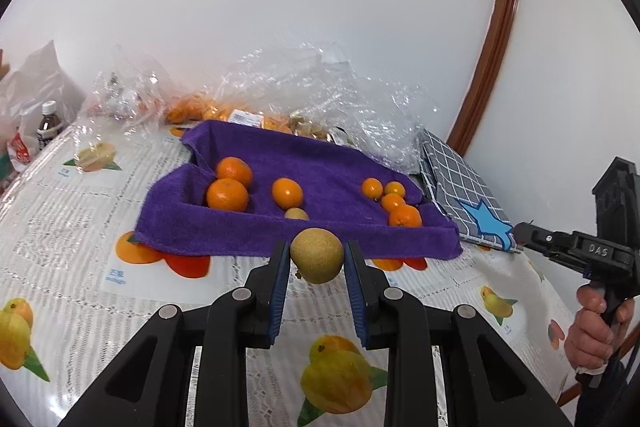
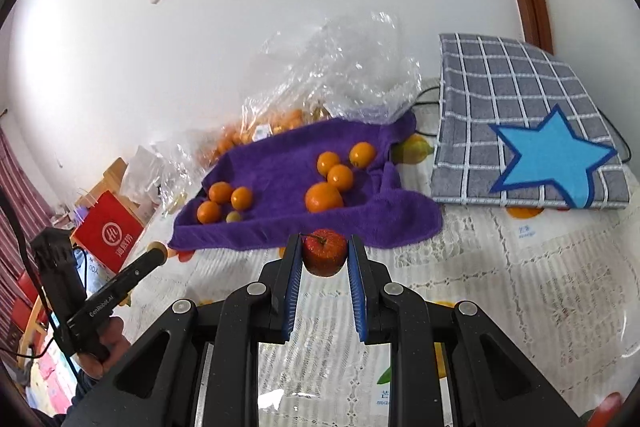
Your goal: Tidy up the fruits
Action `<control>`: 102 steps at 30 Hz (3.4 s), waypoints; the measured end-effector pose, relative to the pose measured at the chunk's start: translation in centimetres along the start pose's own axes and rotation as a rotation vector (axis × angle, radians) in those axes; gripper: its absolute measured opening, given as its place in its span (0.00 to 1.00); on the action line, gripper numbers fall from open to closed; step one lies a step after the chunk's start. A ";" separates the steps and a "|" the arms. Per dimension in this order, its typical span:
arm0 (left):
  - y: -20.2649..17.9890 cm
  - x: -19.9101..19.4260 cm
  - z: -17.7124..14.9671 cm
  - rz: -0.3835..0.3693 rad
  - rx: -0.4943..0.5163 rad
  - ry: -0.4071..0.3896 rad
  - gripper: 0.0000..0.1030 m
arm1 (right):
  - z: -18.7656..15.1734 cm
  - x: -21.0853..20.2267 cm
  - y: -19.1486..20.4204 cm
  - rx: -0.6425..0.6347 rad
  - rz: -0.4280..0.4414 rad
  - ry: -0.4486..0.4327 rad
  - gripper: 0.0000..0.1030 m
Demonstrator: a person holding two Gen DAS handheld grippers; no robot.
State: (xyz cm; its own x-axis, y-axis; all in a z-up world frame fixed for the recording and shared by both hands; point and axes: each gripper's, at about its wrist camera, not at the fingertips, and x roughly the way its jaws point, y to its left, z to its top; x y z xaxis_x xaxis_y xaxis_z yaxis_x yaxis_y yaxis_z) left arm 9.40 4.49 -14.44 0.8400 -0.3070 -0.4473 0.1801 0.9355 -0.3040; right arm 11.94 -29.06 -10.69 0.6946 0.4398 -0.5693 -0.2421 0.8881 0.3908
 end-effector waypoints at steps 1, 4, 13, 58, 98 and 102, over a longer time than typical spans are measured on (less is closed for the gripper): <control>0.0 -0.1 0.0 0.002 -0.006 -0.003 0.26 | 0.2 -0.2 0.3 -0.008 0.001 -0.005 0.22; 0.2 -0.4 0.1 0.000 -0.023 -0.007 0.26 | 0.8 -0.6 1.1 -0.032 0.004 -0.020 0.22; 1.8 -0.3 1.9 0.050 -0.073 -0.014 0.26 | 2.4 -0.8 3.0 -0.091 0.011 -0.044 0.22; 3.7 18.7 11.2 0.186 -0.045 0.264 0.26 | 4.9 19.3 6.1 -0.324 -0.051 0.206 0.22; 2.2 16.8 11.4 0.271 0.035 0.210 0.40 | 6.3 14.7 4.1 -0.214 0.022 0.035 0.49; 1.7 14.2 11.0 0.241 -0.003 0.213 0.41 | 6.6 12.3 4.6 -0.204 -0.067 0.016 0.49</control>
State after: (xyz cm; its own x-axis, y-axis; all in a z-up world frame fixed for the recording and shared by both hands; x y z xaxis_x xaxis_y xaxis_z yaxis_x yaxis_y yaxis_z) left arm 27.28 3.59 -12.09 0.7323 -0.1064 -0.6726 -0.0131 0.9853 -0.1701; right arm 23.86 -20.42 -11.12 0.7031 0.3799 -0.6011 -0.3291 0.9232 0.1984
